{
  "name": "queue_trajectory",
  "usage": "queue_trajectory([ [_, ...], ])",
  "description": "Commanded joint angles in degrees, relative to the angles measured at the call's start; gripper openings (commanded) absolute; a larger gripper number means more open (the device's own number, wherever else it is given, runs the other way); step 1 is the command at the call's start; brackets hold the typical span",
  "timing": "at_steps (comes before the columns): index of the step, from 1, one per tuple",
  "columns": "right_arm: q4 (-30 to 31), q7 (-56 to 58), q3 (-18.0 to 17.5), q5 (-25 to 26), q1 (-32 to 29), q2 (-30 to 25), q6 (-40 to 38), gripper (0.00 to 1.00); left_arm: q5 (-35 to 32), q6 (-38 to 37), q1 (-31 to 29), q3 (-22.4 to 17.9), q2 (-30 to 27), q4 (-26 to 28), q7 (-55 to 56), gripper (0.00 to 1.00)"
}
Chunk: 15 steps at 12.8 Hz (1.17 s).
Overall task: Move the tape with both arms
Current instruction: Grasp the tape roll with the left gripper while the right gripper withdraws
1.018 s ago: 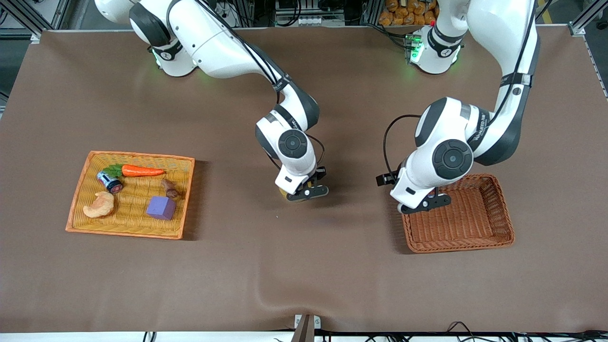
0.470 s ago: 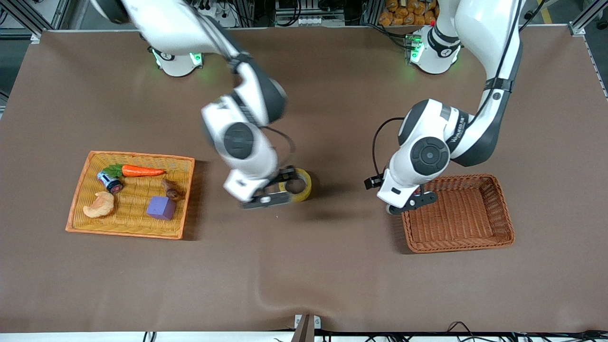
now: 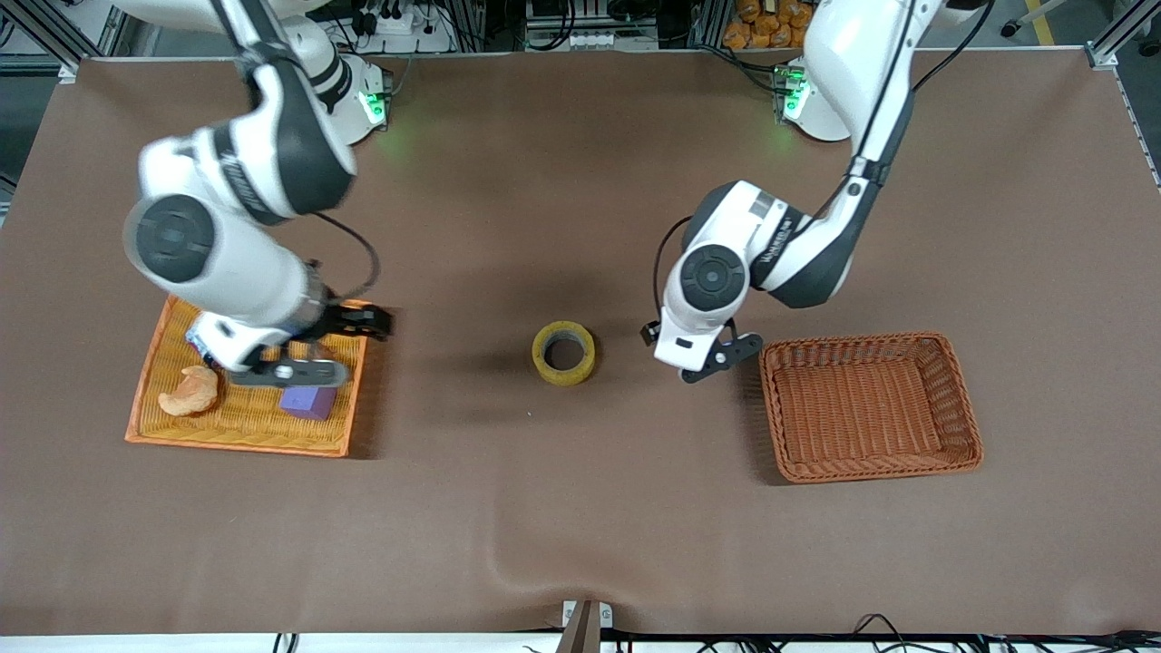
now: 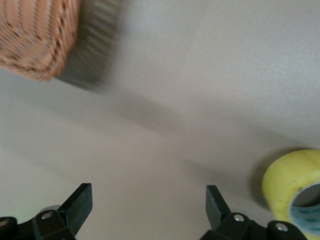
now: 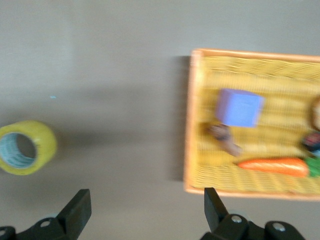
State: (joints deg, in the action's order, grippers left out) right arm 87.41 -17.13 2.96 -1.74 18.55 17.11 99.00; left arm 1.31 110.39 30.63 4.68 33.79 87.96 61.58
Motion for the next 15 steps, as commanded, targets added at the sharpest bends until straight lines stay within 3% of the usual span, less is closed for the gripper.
queue_trajectory([
  [1,5.83,3.83,-1.02,0.87,-6.05,-9.96,-1.43,1.00,0.52,1.74,1.17,1.03,4.33,-4.27,5.28,1.00],
  [5,0.76,18.51,-1.02,0.78,-15.98,-11.66,-7.47,1.00,0.62,11.31,3.91,0.77,6.19,-6.22,16.79,1.00],
  [9,-3.11,16.61,-0.94,0.60,-19.95,-11.83,-13.47,1.00,-0.52,19.14,9.44,0.16,10.40,-6.22,25.67,1.00],
  [13,-5.76,10.73,-0.94,0.87,-20.31,-11.74,-16.99,1.00,-9.56,22.06,12.79,0.16,14.02,-6.13,36.40,1.00],
  [15,-5.85,11.50,-0.94,1.22,-20.31,-11.74,-16.99,1.00,-12.02,22.15,13.14,-0.02,14.89,-6.04,36.68,1.00],
])
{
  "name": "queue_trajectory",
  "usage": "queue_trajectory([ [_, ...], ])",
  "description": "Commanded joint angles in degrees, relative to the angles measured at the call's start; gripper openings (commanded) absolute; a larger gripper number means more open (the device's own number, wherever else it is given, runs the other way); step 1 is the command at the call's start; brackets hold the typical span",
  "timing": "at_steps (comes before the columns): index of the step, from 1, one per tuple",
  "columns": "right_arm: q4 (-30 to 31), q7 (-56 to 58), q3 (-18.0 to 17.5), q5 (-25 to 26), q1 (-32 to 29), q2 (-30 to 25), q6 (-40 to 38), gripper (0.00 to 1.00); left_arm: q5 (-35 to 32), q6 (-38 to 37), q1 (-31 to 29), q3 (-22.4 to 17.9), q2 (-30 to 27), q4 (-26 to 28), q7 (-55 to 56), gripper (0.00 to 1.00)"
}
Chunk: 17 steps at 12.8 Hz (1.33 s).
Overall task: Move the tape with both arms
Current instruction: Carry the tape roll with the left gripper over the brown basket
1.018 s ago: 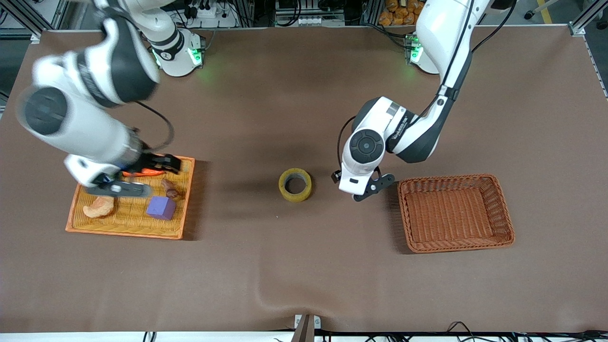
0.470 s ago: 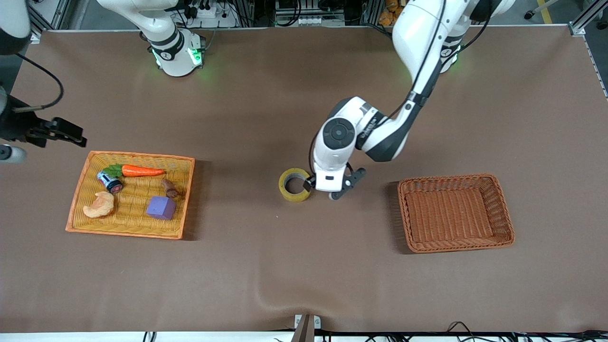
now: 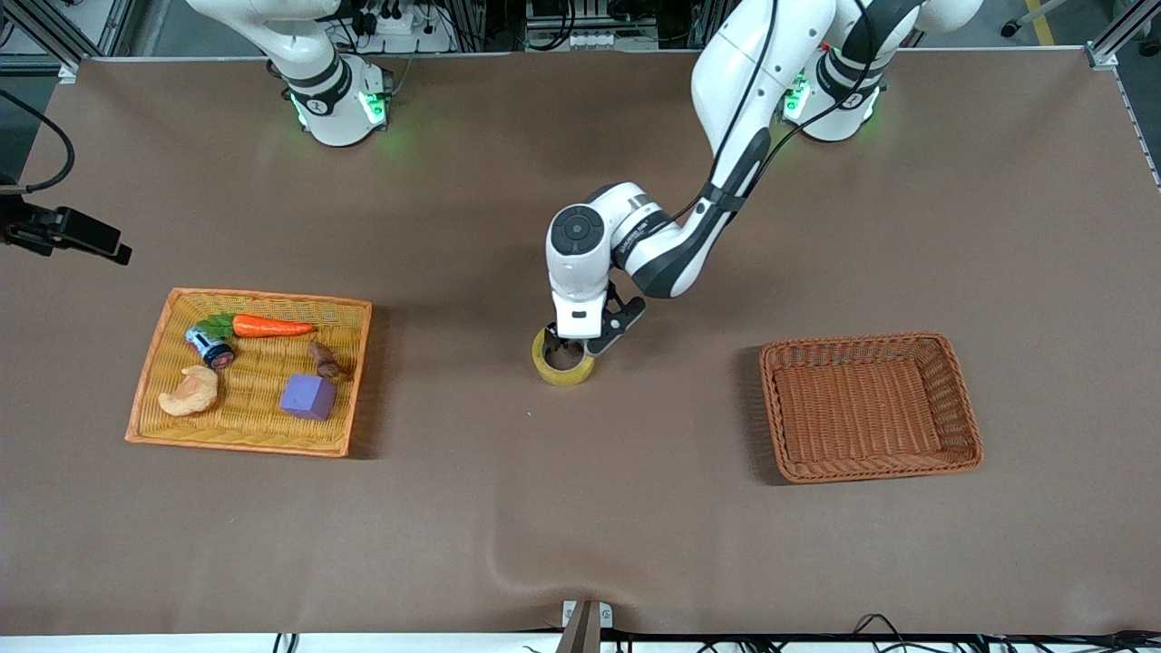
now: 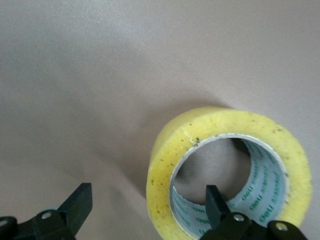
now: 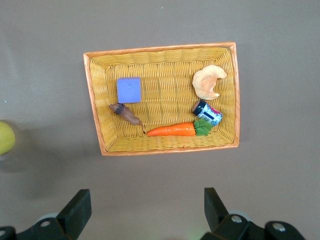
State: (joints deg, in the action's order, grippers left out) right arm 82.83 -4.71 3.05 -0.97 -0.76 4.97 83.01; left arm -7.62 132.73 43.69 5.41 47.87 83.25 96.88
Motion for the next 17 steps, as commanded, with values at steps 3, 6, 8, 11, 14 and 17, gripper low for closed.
queue_trajectory([
  [3,-2.06,2.32,-1.12,0.35,-2.23,0.48,-0.92,1.00,-5.38,-0.28,1.13,-0.75,1.08,-0.98,2.88,0.00],
  [6,-2.06,3.13,-1.03,0.70,-2.41,0.57,-0.48,1.00,-5.56,-0.89,0.70,-0.75,-0.49,-0.72,3.14,0.00],
  [8,-2.23,6.18,-1.12,0.79,-3.20,0.83,-0.48,1.00,-5.47,-7.26,-0.79,-0.75,-5.74,-0.63,2.27,0.00],
  [11,-3.03,7.25,-1.21,1.32,-3.20,1.01,-0.48,1.00,-4.68,-17.04,-6.85,-0.13,-17.34,1.99,0.69,0.00],
  [14,-3.03,7.17,-1.21,1.32,-3.11,1.01,-0.48,1.00,-1.53,-21.10,-17.20,-0.04,-26.84,8.31,-7.98,0.00],
  [17,-3.03,7.17,-1.21,2.02,-3.11,1.01,-0.48,1.00,-1.43,-21.55,-28.01,-0.13,-28.01,11.49,-19.23,0.00],
])
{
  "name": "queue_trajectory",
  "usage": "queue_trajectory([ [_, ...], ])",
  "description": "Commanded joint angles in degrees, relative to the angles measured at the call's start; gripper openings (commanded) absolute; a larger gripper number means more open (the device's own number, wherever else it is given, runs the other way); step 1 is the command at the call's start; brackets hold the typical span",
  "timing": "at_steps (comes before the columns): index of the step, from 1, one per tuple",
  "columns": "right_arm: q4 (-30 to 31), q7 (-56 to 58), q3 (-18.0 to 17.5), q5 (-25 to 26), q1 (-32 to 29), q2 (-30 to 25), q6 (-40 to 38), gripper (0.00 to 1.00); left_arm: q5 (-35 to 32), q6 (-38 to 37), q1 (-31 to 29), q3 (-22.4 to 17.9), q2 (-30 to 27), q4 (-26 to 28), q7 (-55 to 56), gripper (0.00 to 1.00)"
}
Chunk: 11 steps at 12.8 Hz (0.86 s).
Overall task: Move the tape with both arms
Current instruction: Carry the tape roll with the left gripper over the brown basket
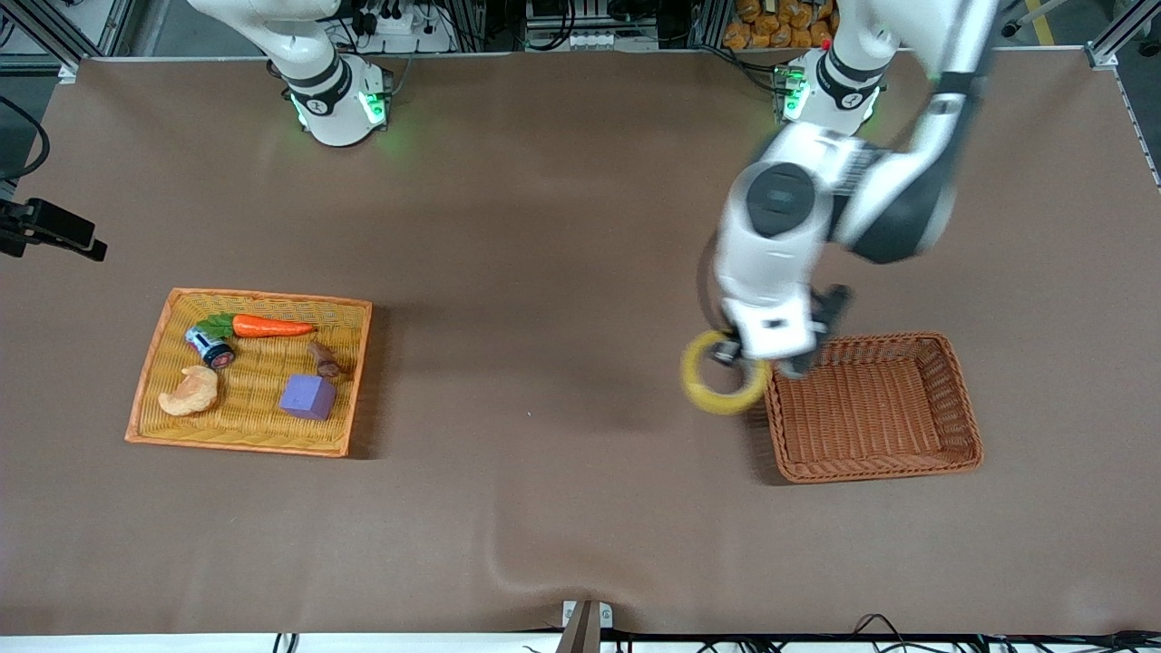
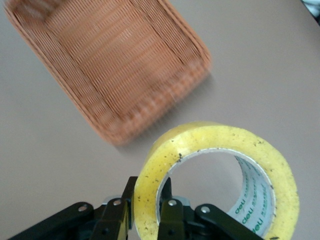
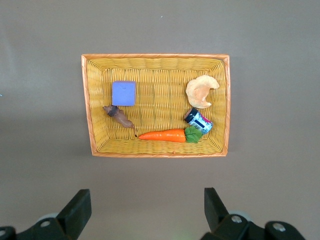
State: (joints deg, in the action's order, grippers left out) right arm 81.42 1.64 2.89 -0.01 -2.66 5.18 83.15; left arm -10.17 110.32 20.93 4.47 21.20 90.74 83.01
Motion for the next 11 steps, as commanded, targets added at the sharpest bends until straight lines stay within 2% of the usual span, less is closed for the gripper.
queue_trajectory([
  [1,-1.62,0.82,-1.05,1.06,-1.12,0.79,-0.62,1.00,1.03,1.04,-8.94,0.89,-2.03,5.40,-10.45,0.00],
  [4,-1.62,0.82,-1.05,1.06,-1.29,0.88,-0.62,1.00,0.94,8.04,-14.51,0.89,-4.66,11.80,-15.77,0.00],
  [7,-1.62,0.82,-1.05,0.97,-1.29,0.88,-0.62,1.00,0.41,22.27,-16.89,0.89,-8.62,24.71,-16.91,0.00],
  [11,-1.62,0.74,-1.05,0.80,-1.29,0.88,-0.62,1.00,-0.72,27.73,-19.96,0.63,-4.07,25.63,-17.10,0.00],
])
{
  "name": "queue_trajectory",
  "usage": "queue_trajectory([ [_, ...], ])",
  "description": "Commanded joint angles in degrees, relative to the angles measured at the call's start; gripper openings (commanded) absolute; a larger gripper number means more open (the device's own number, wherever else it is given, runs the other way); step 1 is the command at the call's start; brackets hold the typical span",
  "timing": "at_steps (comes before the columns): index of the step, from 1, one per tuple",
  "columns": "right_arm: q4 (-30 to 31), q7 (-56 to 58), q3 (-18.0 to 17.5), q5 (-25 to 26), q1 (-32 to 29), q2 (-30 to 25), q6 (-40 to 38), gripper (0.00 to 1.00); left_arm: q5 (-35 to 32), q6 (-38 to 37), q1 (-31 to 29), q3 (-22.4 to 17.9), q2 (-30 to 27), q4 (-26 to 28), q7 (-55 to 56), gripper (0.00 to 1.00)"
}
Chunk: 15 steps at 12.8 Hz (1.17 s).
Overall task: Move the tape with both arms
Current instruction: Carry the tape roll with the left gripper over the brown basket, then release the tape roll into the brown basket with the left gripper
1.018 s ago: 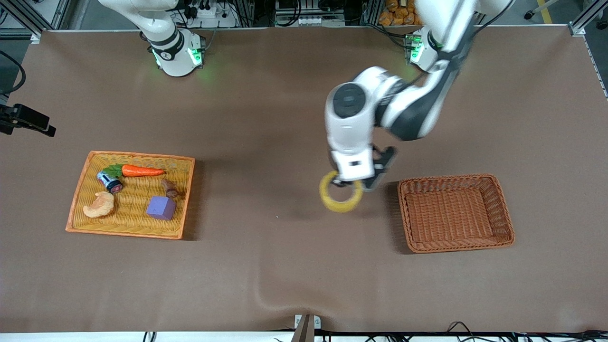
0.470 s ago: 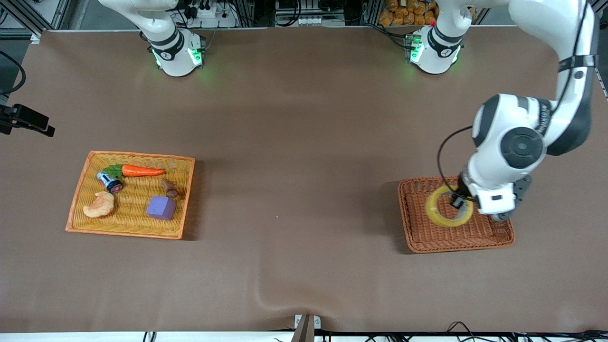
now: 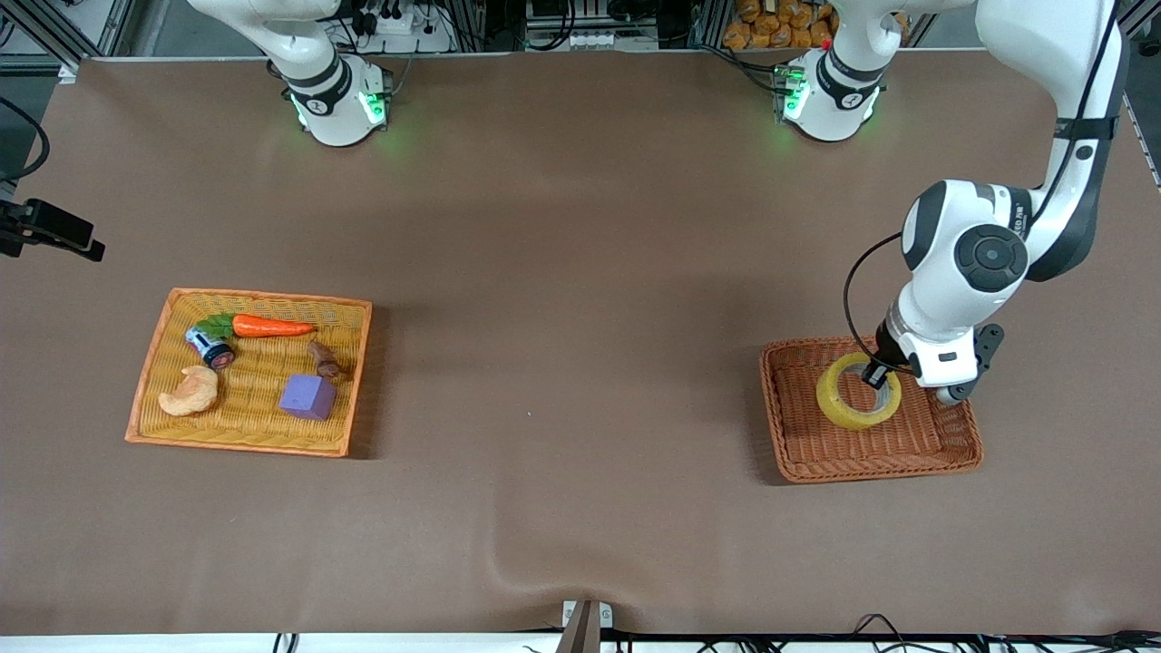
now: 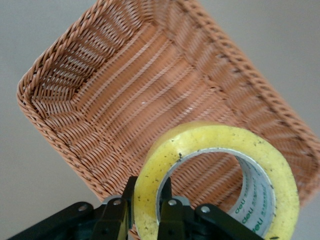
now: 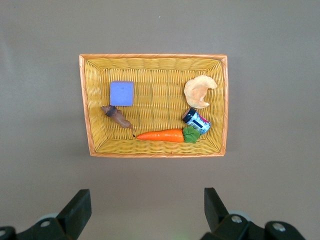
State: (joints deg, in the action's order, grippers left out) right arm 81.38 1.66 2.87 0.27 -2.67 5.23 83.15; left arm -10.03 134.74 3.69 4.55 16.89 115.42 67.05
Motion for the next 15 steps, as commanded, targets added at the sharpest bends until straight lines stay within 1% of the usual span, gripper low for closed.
queue_trajectory([
  [1,-1.58,0.72,-1.02,0.09,-1.29,0.83,-0.62,1.00,-1.31,4.47,-3.25,0.55,1.64,0.95,-1.13,0.00],
  [2,-1.58,0.72,-1.02,-0.44,-1.46,0.83,-0.45,1.00,-1.92,4.48,-3.43,0.29,2.69,0.78,-1.13,0.00],
  [3,-1.58,0.80,-1.02,-0.62,-1.81,0.83,-0.45,1.00,-2.28,4.48,-3.95,0.28,2.88,0.77,-1.13,0.15],
  [4,-1.58,0.81,-1.02,-0.53,-1.90,0.74,-0.45,1.00,-2.37,4.48,-4.74,0.37,2.79,0.77,-1.22,0.79],
  [5,-1.58,0.72,-1.02,-0.62,-1.82,0.74,-0.53,1.00,-2.54,4.39,-4.66,0.37,2.62,0.77,-1.48,1.00],
  [8,-1.58,0.54,-1.02,-0.62,-1.99,0.74,-0.62,1.00,-2.63,3.87,-4.40,0.63,2.01,0.77,-1.57,1.00],
  [10,-1.66,0.19,-1.02,-1.40,-2.08,0.74,-0.71,1.00,-2.63,2.73,-4.66,0.63,-0.44,0.69,-4.97,1.00],
  [13,-1.66,0.28,-1.02,-2.90,-2.78,0.83,-0.71,1.00,-2.63,-1.40,-4.66,0.72,-5.10,0.42,-16.99,1.00],
  [14,-1.66,0.10,-1.02,-3.42,-2.78,0.83,-0.80,1.00,-2.54,-2.97,-4.75,0.81,-6.42,-0.36,-23.22,1.00],
  [15,-1.66,0.10,-1.02,-3.52,-2.78,0.74,-0.80,1.00,-2.46,-6.82,-4.75,0.90,-6.87,-2.11,-29.37,1.00],
])
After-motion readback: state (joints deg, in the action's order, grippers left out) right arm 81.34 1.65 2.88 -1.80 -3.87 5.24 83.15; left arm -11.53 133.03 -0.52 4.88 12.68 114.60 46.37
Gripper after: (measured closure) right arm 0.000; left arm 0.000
